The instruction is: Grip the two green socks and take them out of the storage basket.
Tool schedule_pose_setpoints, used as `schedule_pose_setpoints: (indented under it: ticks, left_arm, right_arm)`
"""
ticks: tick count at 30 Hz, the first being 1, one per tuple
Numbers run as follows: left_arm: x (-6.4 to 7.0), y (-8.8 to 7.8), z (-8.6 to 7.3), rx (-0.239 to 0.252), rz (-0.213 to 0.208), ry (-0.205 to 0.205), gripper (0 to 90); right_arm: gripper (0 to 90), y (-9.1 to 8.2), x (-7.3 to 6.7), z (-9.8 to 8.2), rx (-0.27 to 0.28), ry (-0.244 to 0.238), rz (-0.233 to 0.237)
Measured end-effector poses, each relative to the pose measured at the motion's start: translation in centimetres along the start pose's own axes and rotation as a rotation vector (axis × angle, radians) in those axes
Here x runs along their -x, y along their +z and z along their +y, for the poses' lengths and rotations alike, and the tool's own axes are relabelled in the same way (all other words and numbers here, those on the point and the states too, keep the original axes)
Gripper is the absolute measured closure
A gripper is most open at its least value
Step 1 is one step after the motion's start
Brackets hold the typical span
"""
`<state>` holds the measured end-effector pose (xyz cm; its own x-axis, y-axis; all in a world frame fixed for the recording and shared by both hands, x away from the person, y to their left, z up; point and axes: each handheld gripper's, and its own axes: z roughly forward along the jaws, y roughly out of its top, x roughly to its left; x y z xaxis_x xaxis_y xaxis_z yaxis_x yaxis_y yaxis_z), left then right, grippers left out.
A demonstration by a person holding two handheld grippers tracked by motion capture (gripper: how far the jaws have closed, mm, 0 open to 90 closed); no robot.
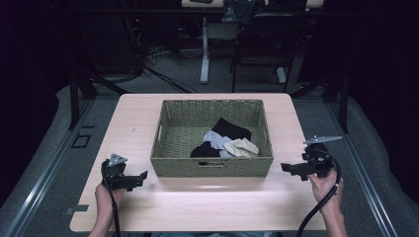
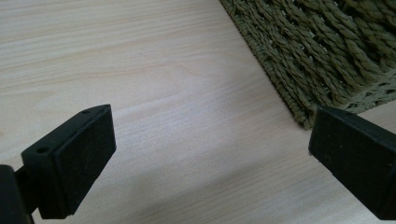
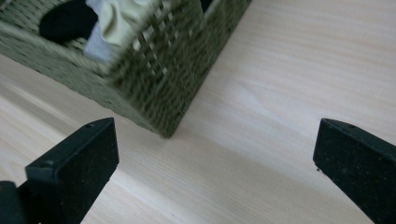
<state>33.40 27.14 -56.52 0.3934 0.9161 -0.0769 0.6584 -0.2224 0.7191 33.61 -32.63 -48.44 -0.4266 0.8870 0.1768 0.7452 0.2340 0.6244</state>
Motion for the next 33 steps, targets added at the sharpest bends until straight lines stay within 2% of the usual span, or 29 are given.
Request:
schedule_pose_setpoints:
  ticks: [4,5,6,8,9,15,16,17,22,23,24,33]
  left_arm:
    - [0.0,0.1,0.0,0.004,0.002,-0.001,0.6]
    - [0.0,0.1,0.0,0.004,0.002,-0.001,0.6]
    - [0.0,0.1,0.0,0.004,0.002,-0.002,0.6]
    - [0.0,0.0,0.0,-0.003,-0.001,0.000,0.6]
    - [0.0,0.0,0.0,-0.003,-0.001,0.000,0.6]
    - [-0.1,0.0,0.0,-0.001,0.002,0.000,0.6]
    - [-0.1,0.0,0.0,0.000,0.001,-0.001,0.6]
    - [-0.1,0.1,0.0,0.001,0.001,0.000,0.6]
    - [-0.1,0.1,0.0,0.000,0.000,0.000,0.6]
    - [-0.1,0.1,0.0,0.000,0.000,0.000,0.6]
    - [-0.1,0.1,0.0,-0.005,-0.002,0.001,0.6]
    - [0.0,0.1,0.0,-0.005,-0.002,0.002,0.6]
  right_arm:
    - [0.0,-1.3,-0.8,2.1,0.028,-0.041,0.009]
    - [0.0,-1.3,-0.8,2.1,0.028,-0.041,0.009]
    - [0.0,-1.8,-1.2,3.1,0.029,-0.062,0.013]
    - [0.0,-2.1,-1.6,4.0,0.031,-0.074,0.023]
    - [0.0,-2.1,-1.6,4.0,0.031,-0.074,0.023]
    - [0.0,-2.6,-3.2,6.9,0.011,-0.131,0.041]
    - [0.0,-2.5,-3.6,8.0,0.004,-0.147,0.047]
    - [0.0,-2.5,-3.6,8.0,0.004,-0.147,0.047]
    - [0.0,-1.6,-4.8,10.5,-0.037,-0.185,0.053]
    - [0.0,-1.6,-4.8,10.5,-0.037,-0.185,0.053]
    - [0.0,-1.0,-5.3,11.3,-0.054,-0.200,0.055]
    - [0.1,1.8,-7.2,13.8,-0.128,-0.242,0.068]
